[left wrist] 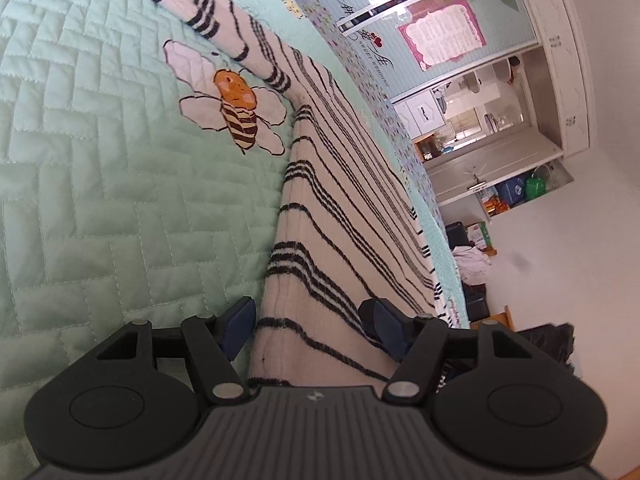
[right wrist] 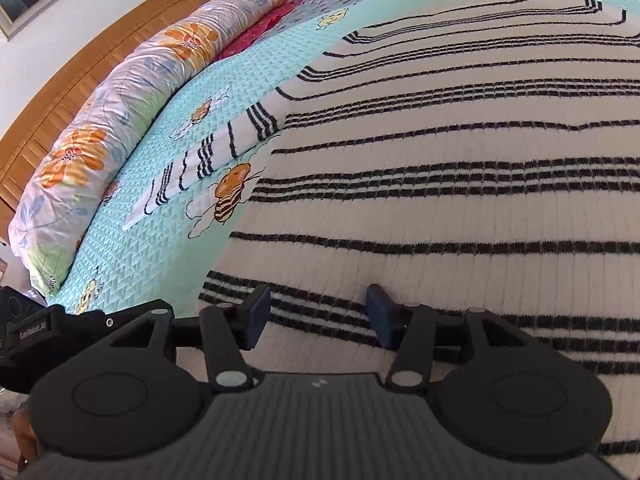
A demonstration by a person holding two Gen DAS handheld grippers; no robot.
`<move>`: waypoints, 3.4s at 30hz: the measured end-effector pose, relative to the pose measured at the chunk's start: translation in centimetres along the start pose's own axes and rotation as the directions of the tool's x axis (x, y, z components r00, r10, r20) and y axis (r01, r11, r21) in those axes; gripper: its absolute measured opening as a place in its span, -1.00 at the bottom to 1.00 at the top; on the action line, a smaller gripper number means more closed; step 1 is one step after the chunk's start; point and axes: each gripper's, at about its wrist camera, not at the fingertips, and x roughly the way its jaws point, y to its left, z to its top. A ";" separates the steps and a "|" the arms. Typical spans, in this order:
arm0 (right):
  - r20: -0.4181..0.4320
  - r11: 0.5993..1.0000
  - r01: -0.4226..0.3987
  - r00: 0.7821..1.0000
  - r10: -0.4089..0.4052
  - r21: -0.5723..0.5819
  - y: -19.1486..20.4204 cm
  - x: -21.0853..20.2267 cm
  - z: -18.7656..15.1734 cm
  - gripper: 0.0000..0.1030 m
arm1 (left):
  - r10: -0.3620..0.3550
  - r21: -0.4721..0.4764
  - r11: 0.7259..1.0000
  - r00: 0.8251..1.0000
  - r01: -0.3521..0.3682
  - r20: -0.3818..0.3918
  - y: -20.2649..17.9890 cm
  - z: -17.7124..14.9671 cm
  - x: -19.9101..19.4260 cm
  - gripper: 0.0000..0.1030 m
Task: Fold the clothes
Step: 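Close the left gripper on the sweater edge while the right gripper moves to the white cuff, then grasp the white ribbed sleeve cuff with the right gripper while the left gripper holds the sweater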
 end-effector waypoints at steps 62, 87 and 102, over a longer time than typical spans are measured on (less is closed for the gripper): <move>0.078 -0.005 0.078 0.989 -0.129 -0.997 37.8 28.2 -0.1 0.32 | -0.117 -0.257 0.954 0.980 0.156 0.160 3.9 -1.9 -1.4 -0.46; 0.066 0.033 0.069 0.994 -0.083 -0.997 37.8 29.7 -0.3 -0.90 | -0.153 -0.126 0.976 0.973 0.175 0.172 2.6 -3.4 -2.5 0.19; 0.239 0.841 0.076 0.969 0.064 -0.536 25.4 9.1 17.3 -0.91 | -0.094 0.093 0.992 0.989 0.083 0.116 -0.2 -5.4 -2.3 0.64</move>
